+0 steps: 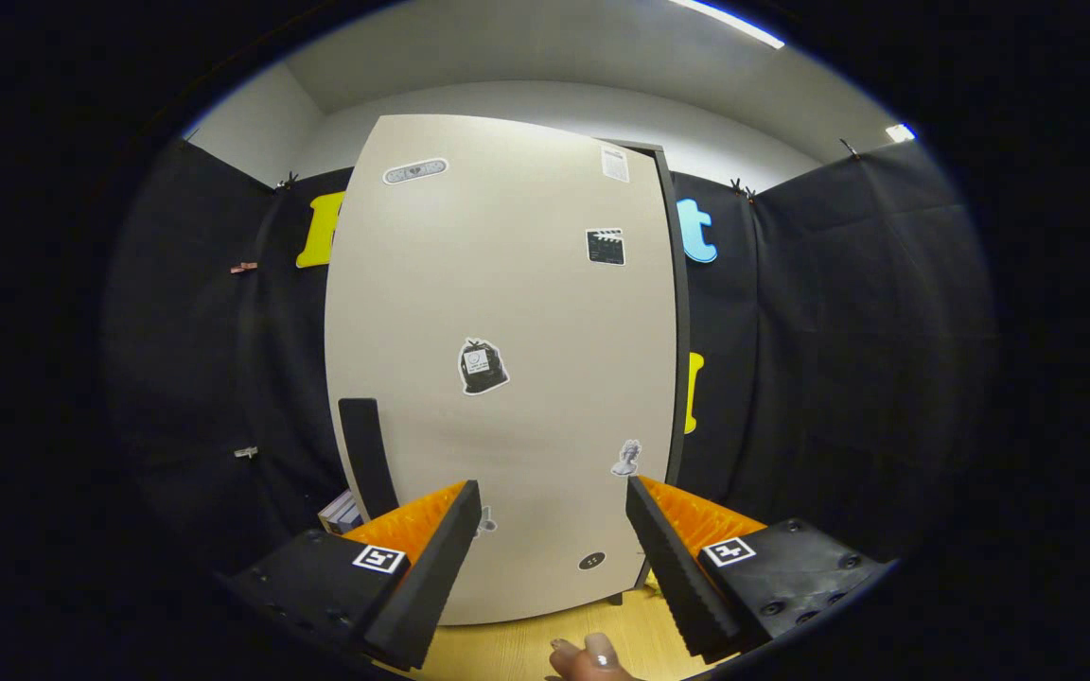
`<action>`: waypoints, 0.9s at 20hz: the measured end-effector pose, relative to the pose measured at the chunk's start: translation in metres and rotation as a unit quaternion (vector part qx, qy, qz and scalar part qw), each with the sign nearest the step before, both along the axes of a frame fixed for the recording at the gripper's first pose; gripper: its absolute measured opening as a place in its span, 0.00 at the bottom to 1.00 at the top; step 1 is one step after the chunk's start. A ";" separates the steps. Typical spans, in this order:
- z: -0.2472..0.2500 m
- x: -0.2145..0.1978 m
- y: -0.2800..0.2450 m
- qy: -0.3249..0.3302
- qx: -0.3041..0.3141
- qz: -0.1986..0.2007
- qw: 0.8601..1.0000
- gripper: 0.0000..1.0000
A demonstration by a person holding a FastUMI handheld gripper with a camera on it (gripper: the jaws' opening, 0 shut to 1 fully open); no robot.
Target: Open the shoe cabinet door, grab the shoes and put them into the shoe cabinet, then close the shoe cabinet door.
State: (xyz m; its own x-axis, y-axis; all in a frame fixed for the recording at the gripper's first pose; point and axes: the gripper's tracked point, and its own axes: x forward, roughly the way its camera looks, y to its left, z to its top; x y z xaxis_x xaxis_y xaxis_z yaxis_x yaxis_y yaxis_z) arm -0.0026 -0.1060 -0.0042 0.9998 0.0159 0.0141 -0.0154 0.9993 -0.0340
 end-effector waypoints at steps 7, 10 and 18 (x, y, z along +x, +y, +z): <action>0.000 -0.002 0.012 -0.001 -0.002 0.006 1.000 0.98; 0.001 -0.003 0.017 -0.003 -0.004 0.006 1.000 0.98; 0.003 -0.001 0.028 -0.002 -0.010 0.005 1.000 0.98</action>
State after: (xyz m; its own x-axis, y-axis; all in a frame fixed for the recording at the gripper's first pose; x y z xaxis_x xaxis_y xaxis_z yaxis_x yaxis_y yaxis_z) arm -0.0031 -0.0776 -0.0014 0.9995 0.0260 0.0179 -0.0250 0.9982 -0.0544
